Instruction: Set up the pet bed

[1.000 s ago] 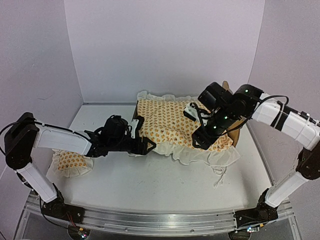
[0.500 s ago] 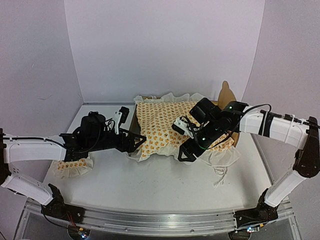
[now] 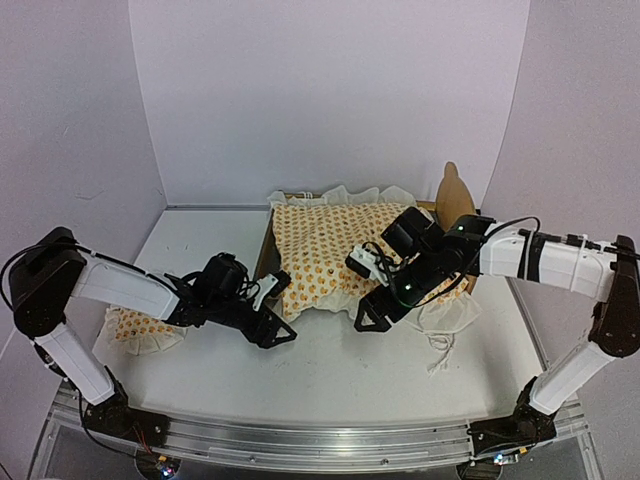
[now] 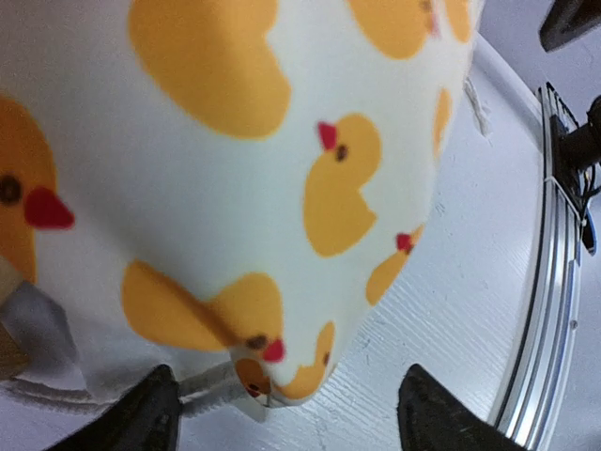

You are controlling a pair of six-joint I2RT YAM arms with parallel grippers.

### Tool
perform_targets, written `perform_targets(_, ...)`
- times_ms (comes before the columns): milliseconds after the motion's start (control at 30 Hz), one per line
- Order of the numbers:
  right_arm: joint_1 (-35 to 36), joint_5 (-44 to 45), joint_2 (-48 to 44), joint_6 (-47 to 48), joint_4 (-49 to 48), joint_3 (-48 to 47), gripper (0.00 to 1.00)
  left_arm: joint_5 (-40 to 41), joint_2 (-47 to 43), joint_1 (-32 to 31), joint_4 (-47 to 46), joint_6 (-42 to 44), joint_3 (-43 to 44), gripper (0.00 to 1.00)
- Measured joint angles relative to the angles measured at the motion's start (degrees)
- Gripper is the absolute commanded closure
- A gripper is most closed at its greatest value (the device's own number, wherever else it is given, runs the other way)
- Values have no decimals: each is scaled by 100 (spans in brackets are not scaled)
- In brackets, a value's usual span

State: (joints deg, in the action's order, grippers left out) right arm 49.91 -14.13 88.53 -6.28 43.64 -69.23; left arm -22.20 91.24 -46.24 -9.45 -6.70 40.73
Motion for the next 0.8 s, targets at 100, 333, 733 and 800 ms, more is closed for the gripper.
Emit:
perform_targets(100, 0, -2, -111, -63, -90, 225, 24, -15, 203, -37, 256, 70, 219, 75)
perform_targets(333, 9, -468, -227, -472, -1241, 872, 27, -422, -76, -46, 699, -334, 1025, 100)
perform_targets(733, 98, -337, 872, -2159, -4199, 1021, 51, -787, -352, 26, 872, -1246, 2562, 100)
perform_targets(800, 98, -234, 1027, -2275, -4487, 988, 58, -782, -341, 57, 957, -1259, 2570, 100)
